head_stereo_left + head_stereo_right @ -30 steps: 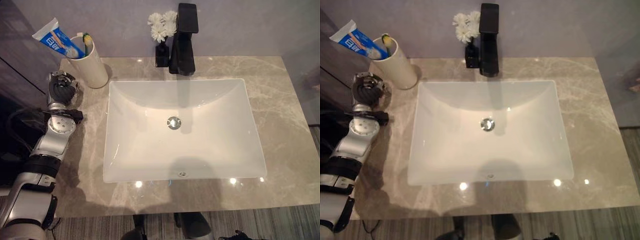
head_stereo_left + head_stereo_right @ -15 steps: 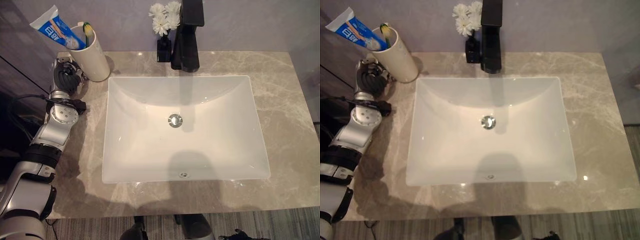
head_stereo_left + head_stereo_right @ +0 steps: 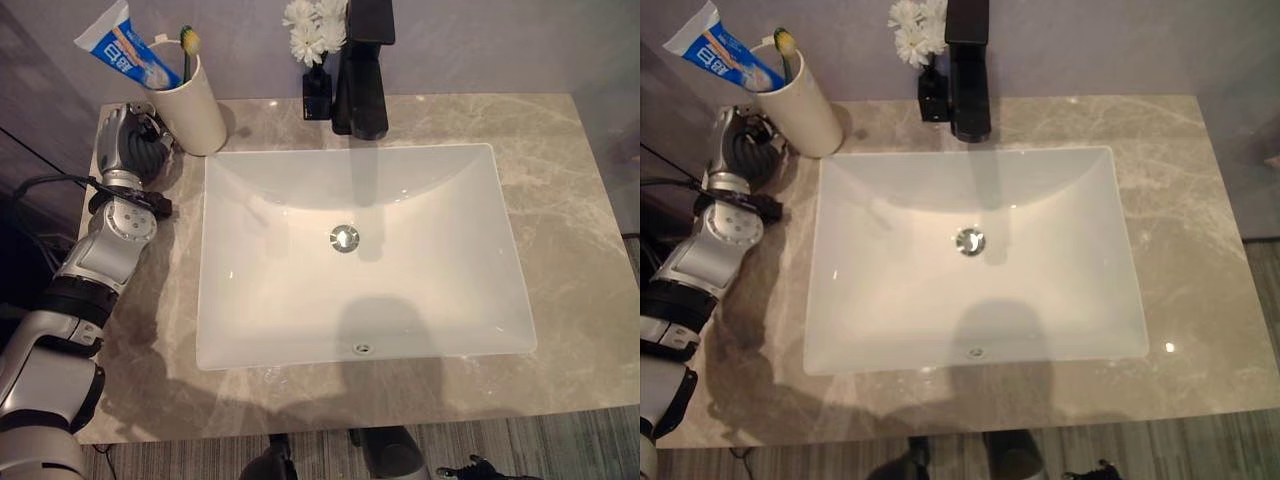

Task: Put brush and paste in cup on sink, flatten towel.

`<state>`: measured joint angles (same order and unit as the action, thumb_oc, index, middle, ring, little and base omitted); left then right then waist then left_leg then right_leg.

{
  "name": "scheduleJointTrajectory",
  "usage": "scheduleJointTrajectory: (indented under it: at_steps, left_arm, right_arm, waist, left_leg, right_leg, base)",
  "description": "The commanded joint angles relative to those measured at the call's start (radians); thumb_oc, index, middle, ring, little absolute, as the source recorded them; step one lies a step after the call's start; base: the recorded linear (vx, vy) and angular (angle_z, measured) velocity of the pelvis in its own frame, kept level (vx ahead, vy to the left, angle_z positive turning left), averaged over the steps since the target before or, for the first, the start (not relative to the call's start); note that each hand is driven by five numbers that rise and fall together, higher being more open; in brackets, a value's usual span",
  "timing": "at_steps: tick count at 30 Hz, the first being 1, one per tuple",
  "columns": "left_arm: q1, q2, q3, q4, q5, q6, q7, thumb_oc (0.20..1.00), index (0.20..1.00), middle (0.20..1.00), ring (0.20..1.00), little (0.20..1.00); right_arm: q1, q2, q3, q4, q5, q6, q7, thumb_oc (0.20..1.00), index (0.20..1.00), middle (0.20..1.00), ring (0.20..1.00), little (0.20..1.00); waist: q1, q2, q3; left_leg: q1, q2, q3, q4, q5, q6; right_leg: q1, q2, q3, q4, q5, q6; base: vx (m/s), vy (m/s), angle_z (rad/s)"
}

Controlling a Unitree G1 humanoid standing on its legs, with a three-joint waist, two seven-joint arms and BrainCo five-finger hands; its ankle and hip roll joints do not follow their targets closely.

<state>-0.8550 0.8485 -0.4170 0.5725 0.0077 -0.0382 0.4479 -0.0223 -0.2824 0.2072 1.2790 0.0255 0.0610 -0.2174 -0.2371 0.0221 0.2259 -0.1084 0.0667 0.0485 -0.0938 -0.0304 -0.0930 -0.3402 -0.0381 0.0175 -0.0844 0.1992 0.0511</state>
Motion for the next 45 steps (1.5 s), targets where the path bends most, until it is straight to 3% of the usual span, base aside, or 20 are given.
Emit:
scheduleJointTrajectory:
  at_steps: [1, 20, 29, 39, 45]
  left_arm:
    - [-0.059, -0.039, -0.023, 0.029, 0.02, -0.014, 0.002, 0.2, 0.2, 0.2, 0.2, 0.2]
    - [-0.073, -0.131, -0.044, 0.025, 0.021, -0.021, -0.004, 0.2, 0.2, 0.2, 0.2, 0.2]
    - [-0.04, -0.162, -0.01, 0.038, 0.041, -0.003, 0.022, 0.2, 0.2, 0.2, 0.2, 0.2]
    - [0.176, -0.185, 0.139, -0.066, 0.025, 0.003, 0.034, 0.2, 0.2, 0.2, 0.2, 0.2]
    - [0.386, -0.162, 0.25, -0.273, 0.03, -0.037, 0.0, 0.2, 0.2, 0.2, 0.2, 0.2]
  right_arm:
    - [0.002, -0.015, 0.024, 0.018, 0.031, 0.001, -0.025, 1.0, 1.0, 1.0, 1.0, 1.0]
    - [0.006, -0.031, 0.019, 0.023, 0.032, -0.002, -0.037, 1.0, 1.0, 1.0, 1.0, 1.0]
    - [0.008, -0.025, 0.021, 0.028, 0.04, -0.007, -0.042, 1.0, 1.0, 1.0, 1.0, 1.0]
    - [0.019, -0.024, -0.019, 0.053, 0.023, 0.014, -0.028, 1.0, 1.0, 1.0, 1.0, 1.0]
    - [0.018, -0.019, -0.054, 0.071, 0.008, 0.023, -0.003, 1.0, 1.0, 1.0, 1.0, 1.0]
  waist:
    - [-0.042, 0.013, -0.002]
    - [-0.077, 0.033, -0.016]
    - [-0.071, 0.034, -0.02]
    - [-0.035, 0.019, -0.064]
    - [0.011, 0.0, -0.105]
  left_leg:
    - [0.067, -0.043, 0.04, 0.006, -0.032, 0.0]
    - [0.085, -0.022, 0.076, 0.006, -0.036, -0.014]
    - [0.096, -0.02, 0.076, 0.006, -0.038, -0.012]
    - [0.142, -0.02, 0.047, 0.006, -0.054, -0.002]
    - [0.17, -0.03, 0.019, 0.006, -0.06, 0.012]
  right_leg:
    - [-0.097, -0.037, 0.045, 0.169, -0.083, 0.097]
    - [-0.103, -0.002, 0.066, 0.176, -0.097, 0.085]
    - [-0.094, 0.003, 0.064, 0.18, -0.099, 0.083]
    - [-0.021, -0.009, 0.045, 0.16, -0.107, 0.083]
    - [0.048, -0.024, 0.018, 0.128, -0.1, 0.085]
  base:
    - [0.01, -0.024, -0.08]
    - [0.01, -0.021, -0.07]
    - [0.0, 0.0, 0.0]
    - [0.01, 0.001, 0.0]
    - [-0.01, 0.036, 0.15]
